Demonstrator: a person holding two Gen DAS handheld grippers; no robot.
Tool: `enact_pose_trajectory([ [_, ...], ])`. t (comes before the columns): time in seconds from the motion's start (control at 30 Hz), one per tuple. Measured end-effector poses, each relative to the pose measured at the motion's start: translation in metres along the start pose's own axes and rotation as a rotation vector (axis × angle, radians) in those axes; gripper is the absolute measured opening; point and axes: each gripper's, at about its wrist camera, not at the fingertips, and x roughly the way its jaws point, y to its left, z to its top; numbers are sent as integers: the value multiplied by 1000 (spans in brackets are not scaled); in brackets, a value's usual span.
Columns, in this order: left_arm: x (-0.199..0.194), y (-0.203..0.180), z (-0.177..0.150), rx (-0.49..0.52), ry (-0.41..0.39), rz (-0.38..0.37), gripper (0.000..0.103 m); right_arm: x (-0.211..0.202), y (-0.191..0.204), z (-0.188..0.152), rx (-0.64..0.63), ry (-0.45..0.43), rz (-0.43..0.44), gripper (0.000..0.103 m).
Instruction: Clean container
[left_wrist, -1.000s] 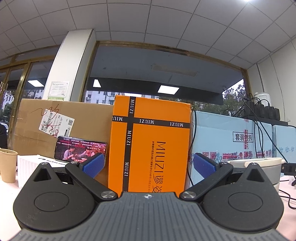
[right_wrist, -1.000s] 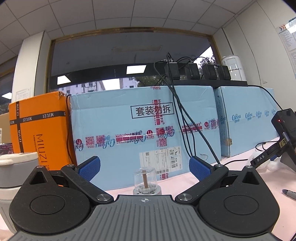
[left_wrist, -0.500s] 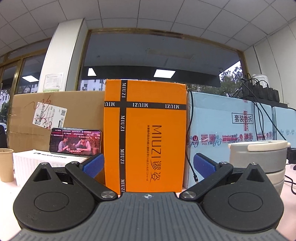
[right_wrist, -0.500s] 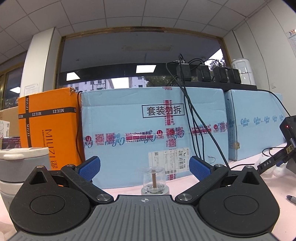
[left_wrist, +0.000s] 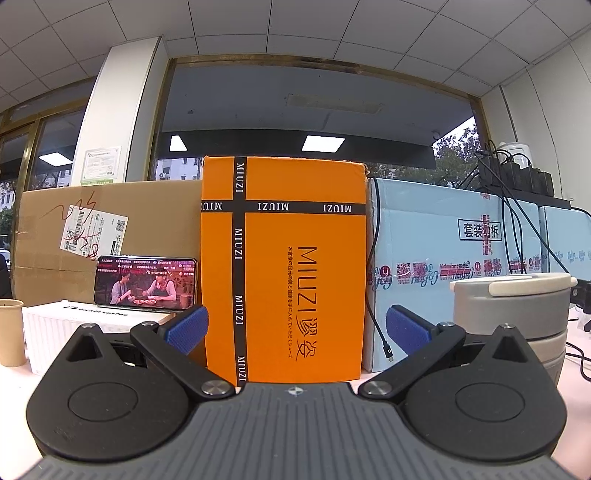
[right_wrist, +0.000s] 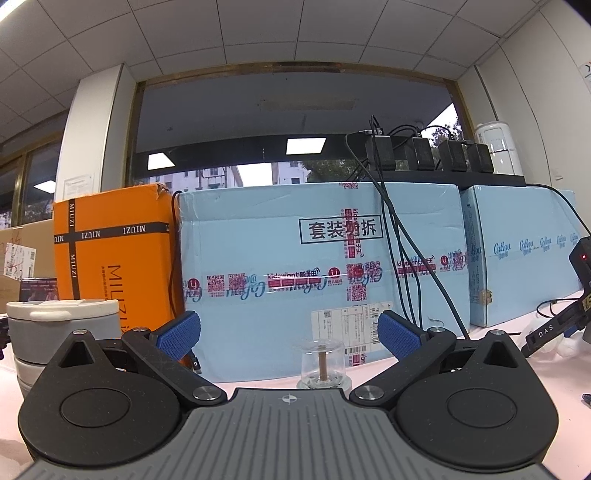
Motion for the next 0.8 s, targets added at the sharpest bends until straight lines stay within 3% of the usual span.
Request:
enact_pose_trajectory([
  [0.8,-6,-5,2,27,-36,-16,103,-5,1,1,-7,-15,42,103],
])
